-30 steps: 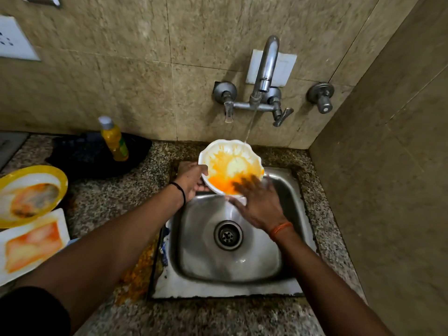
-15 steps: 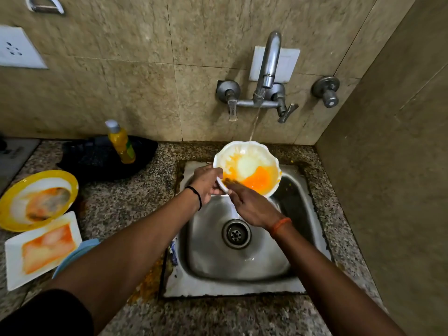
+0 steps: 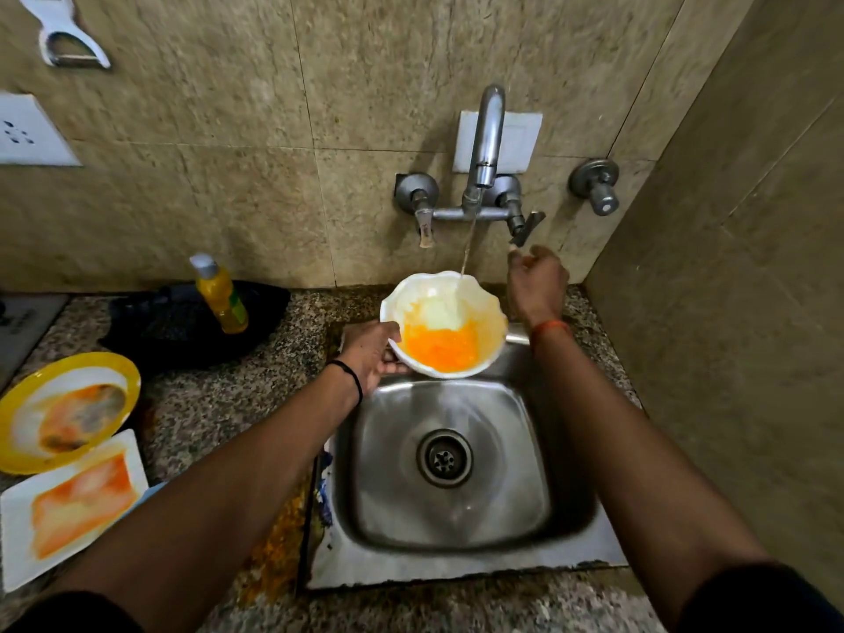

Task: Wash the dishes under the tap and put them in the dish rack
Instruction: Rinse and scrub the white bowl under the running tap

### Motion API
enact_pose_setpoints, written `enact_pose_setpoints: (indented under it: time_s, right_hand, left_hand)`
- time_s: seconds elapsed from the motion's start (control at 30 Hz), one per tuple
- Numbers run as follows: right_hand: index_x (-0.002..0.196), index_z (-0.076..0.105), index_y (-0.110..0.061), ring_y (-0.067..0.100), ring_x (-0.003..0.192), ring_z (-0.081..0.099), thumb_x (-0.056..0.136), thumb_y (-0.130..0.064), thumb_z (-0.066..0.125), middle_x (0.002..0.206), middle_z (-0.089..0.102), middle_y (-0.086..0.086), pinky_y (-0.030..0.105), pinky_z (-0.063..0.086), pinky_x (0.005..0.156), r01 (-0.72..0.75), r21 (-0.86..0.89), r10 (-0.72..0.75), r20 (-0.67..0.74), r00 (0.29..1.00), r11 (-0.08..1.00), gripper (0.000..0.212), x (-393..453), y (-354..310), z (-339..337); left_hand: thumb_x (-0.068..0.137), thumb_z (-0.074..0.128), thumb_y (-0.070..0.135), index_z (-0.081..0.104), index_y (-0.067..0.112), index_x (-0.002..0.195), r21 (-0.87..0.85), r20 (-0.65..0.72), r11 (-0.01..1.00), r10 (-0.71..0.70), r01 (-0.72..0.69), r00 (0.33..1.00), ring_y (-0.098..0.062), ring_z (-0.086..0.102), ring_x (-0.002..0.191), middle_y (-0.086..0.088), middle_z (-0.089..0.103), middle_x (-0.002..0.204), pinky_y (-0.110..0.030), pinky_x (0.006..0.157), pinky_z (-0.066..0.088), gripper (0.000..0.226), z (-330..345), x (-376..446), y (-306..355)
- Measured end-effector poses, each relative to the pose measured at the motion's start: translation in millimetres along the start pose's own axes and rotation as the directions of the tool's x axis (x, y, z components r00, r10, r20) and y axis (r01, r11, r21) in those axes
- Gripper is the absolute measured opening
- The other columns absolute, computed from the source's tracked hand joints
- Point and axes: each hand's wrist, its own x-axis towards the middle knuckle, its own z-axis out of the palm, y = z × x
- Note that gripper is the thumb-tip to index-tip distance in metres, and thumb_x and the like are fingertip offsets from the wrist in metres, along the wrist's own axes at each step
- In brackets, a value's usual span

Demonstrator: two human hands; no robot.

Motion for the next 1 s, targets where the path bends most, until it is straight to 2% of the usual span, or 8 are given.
enact_pose_setpoints:
  time_s: [0.27, 0.47, 0.63, 0.7, 0.77, 0.8, 0.93, 1.0]
  right_hand:
    - [0.114, 0.064, 0.002, 0.038, 0.107, 0.058, 0.099, -0.026, 0.046, 0.118, 0.062, 0.024, 0.037, 0.047, 0.087, -0.011, -0.086, 0.006, -0.054, 0.999, 0.996, 0.036, 41, -18, 5]
    - [0.104, 0.07, -0.002, 0.035, 0.103, 0.064, 0.098, -0.032, 0.047, 0.107, 0.07, 0.017, 0.042, 0.053, 0.09, -0.128, 0.085, 0.127, 0.013, 0.992, 0.988, 0.038, 40, -11, 4]
    - [0.135, 0.051, -0.011, 0.029, 0.12, 0.057, 0.098, -0.049, 0.042, 0.129, 0.062, 0.015, 0.036, 0.045, 0.101, 0.221, -0.054, -0.204, 0.229, 0.952, 0.974, 0.054, -39, 21, 18]
    - [0.145, 0.041, -0.019, 0.021, 0.135, 0.045, 0.096, -0.05, 0.044, 0.146, 0.049, 0.006, 0.036, 0.035, 0.113, 0.474, -0.043, -0.374, 0.552, 0.745, 0.88, 0.057, -78, 44, 20]
    - [0.15, 0.031, -0.027, 0.015, 0.146, 0.028, 0.095, -0.057, 0.04, 0.156, 0.034, -0.001, 0.042, 0.019, 0.121, 0.739, -0.111, -0.403, 0.78, 0.48, 0.665, 0.063, -93, 68, 14]
    - [0.152, 0.026, -0.029, 0.015, 0.149, 0.019, 0.094, -0.062, 0.037, 0.159, 0.026, -0.002, 0.044, 0.01, 0.122, 0.826, -0.205, -0.382, 0.81, 0.444, 0.526, 0.067, -90, 79, 10]
    - [0.152, 0.023, -0.013, 0.028, 0.151, 0.006, 0.086, -0.065, 0.046, 0.16, 0.021, 0.012, 0.054, -0.009, 0.119, 0.747, -0.617, -0.278, 0.693, 0.665, 0.248, 0.087, -82, 85, -2]
    - [0.151, 0.024, -0.01, 0.029, 0.149, 0.014, 0.083, -0.058, 0.057, 0.158, 0.026, 0.014, 0.052, -0.005, 0.12, 0.834, -0.495, -0.278, 0.789, 0.549, 0.244, 0.089, -101, 84, 8]
  left_hand:
    - [0.079, 0.053, -0.003, 0.063, 0.008, 0.1, 0.026, 0.022, 0.999, 0.035, -0.036, 0.999, -0.026, 0.067, 0.071, -0.011, 0.069, 0.083, -0.037, 0.059, 0.06, 0.025, 3, 3, -5]
    - [0.079, 0.052, -0.003, 0.061, 0.006, 0.103, 0.018, 0.014, 1.0, 0.026, -0.026, 1.0, -0.027, 0.067, 0.071, -0.013, 0.069, 0.084, -0.035, 0.054, 0.059, 0.027, 1, 5, -4]
    - [0.079, 0.051, -0.003, 0.06, 0.006, 0.102, 0.022, 0.005, 1.0, 0.005, -0.005, 1.0, -0.028, 0.066, 0.07, -0.013, 0.068, 0.084, -0.034, 0.052, 0.058, 0.026, 1, 8, -5]
    - [0.079, 0.05, -0.004, 0.061, 0.007, 0.096, 0.02, 0.006, 1.0, -0.002, 0.002, 1.0, -0.027, 0.065, 0.066, -0.013, 0.067, 0.08, -0.033, 0.047, 0.057, 0.023, 1, 7, -4]
    - [0.079, 0.05, -0.004, 0.06, 0.007, 0.094, 0.029, 0.002, 1.0, -0.002, 0.002, 1.0, -0.026, 0.062, 0.064, -0.013, 0.063, 0.079, -0.032, 0.046, 0.056, 0.021, 1, 8, -4]
    - [0.079, 0.049, -0.004, 0.06, 0.007, 0.095, 0.038, 0.005, 0.999, -0.004, 0.004, 1.0, -0.026, 0.062, 0.065, -0.013, 0.063, 0.079, -0.032, 0.046, 0.057, 0.022, 0, 9, -4]
    - [0.079, 0.05, -0.004, 0.06, 0.007, 0.089, 0.004, 0.027, 0.999, -0.04, 0.04, 0.999, -0.028, 0.065, 0.071, -0.013, 0.067, 0.083, -0.035, 0.049, 0.058, 0.018, 0, 10, -8]
    - [0.078, 0.049, -0.003, 0.06, 0.007, 0.092, 0.018, 0.016, 0.999, -0.044, 0.044, 0.999, -0.029, 0.065, 0.072, -0.014, 0.066, 0.085, -0.036, 0.053, 0.057, 0.02, 1, 11, -12]
